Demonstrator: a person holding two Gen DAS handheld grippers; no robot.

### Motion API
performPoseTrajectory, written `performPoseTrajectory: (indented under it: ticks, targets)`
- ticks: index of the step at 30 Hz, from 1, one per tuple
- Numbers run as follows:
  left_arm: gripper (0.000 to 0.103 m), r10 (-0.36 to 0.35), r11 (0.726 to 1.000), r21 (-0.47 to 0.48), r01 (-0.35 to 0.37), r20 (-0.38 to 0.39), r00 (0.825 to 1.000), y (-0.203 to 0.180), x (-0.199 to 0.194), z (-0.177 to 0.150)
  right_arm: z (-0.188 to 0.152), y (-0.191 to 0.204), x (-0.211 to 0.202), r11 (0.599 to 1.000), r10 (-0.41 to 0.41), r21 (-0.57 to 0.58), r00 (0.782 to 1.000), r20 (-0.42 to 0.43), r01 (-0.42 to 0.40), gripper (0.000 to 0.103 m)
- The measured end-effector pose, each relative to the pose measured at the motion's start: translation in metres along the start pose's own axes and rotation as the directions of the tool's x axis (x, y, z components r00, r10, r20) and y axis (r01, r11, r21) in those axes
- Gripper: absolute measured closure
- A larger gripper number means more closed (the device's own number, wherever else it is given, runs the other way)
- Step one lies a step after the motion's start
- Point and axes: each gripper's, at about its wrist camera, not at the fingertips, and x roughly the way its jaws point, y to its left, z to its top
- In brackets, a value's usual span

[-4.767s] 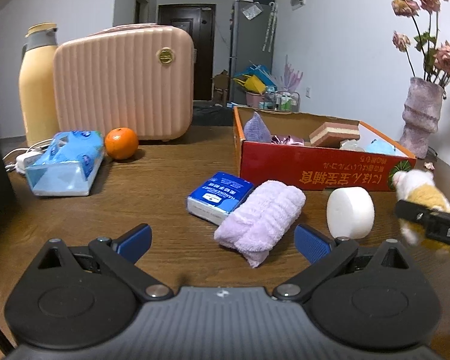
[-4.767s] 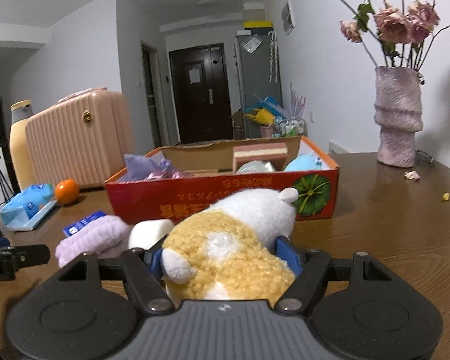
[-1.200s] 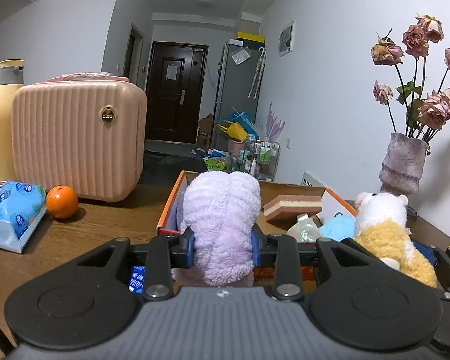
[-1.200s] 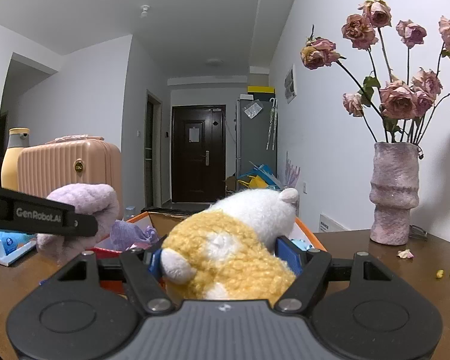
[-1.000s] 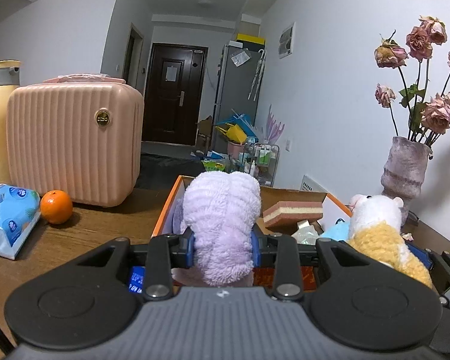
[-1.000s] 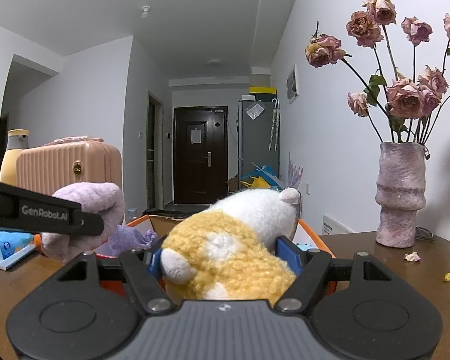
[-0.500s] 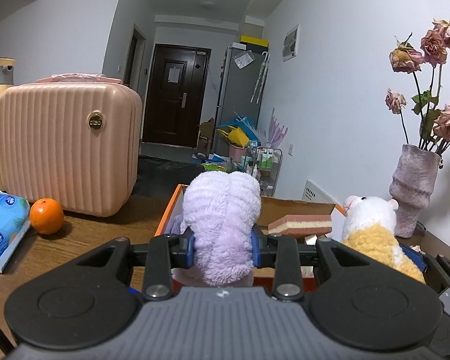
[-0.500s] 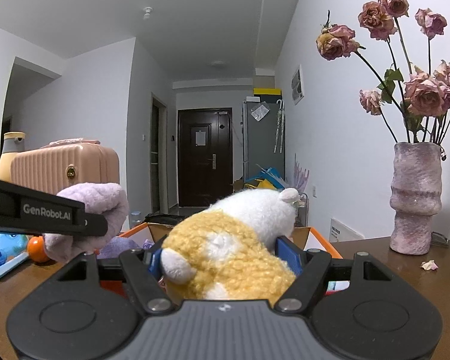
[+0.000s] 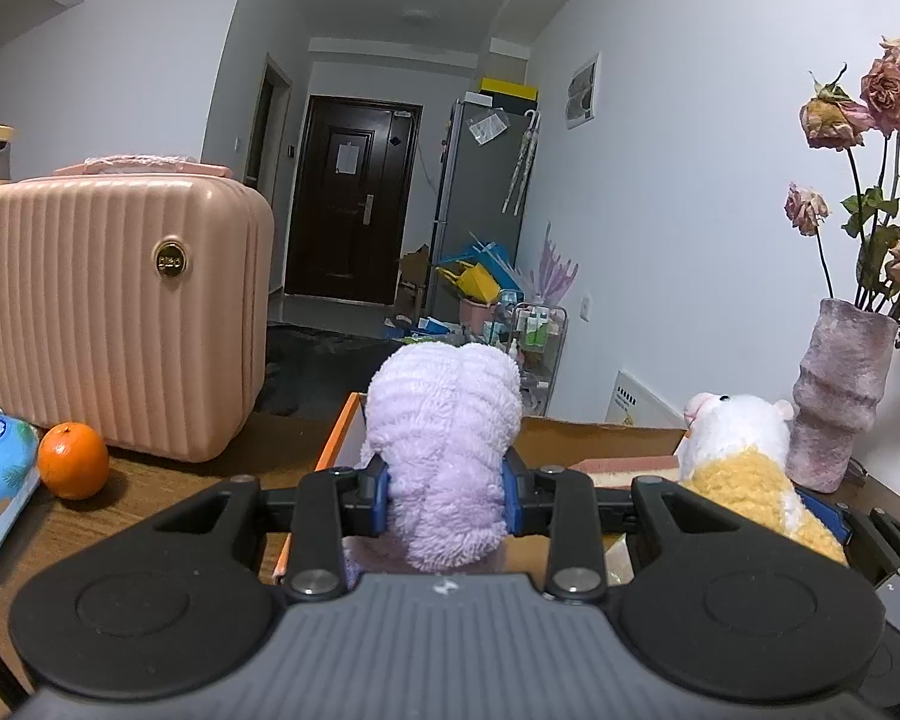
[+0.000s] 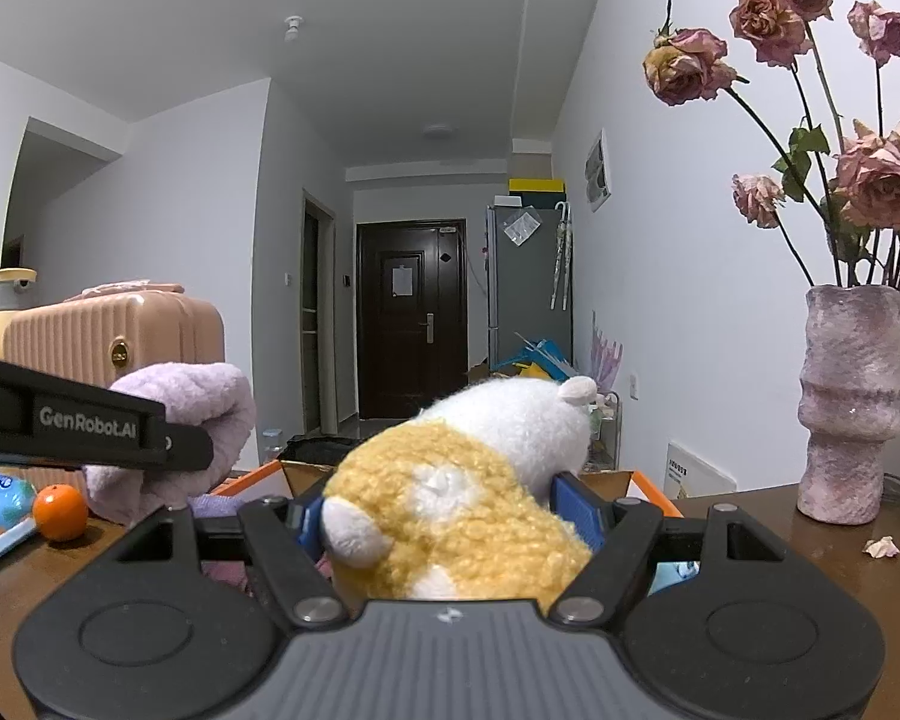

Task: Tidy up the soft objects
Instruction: 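Carry the towel roll in the left gripper and the plush in the right gripper over the box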

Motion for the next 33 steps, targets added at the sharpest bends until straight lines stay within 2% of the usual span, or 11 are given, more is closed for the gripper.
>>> performPoseTrajectory:
  ticks: [15,33]
  targets:
    - [0.069,-0.003,1.0,0.022,0.002,0.017,1.0,-0.004,0.029,0.008,0.001,-0.004,0.03,1.0,0.023,-0.006,1.0,-0.008,-0.023,0.03]
    - [0.069,0.002,0.998,0.056,-0.002,0.012,1.0,-0.01,0.068,0.011,0.001,-0.007,0.066,0.994,0.095,-0.046,0.994,-0.049,-0.097,0.03]
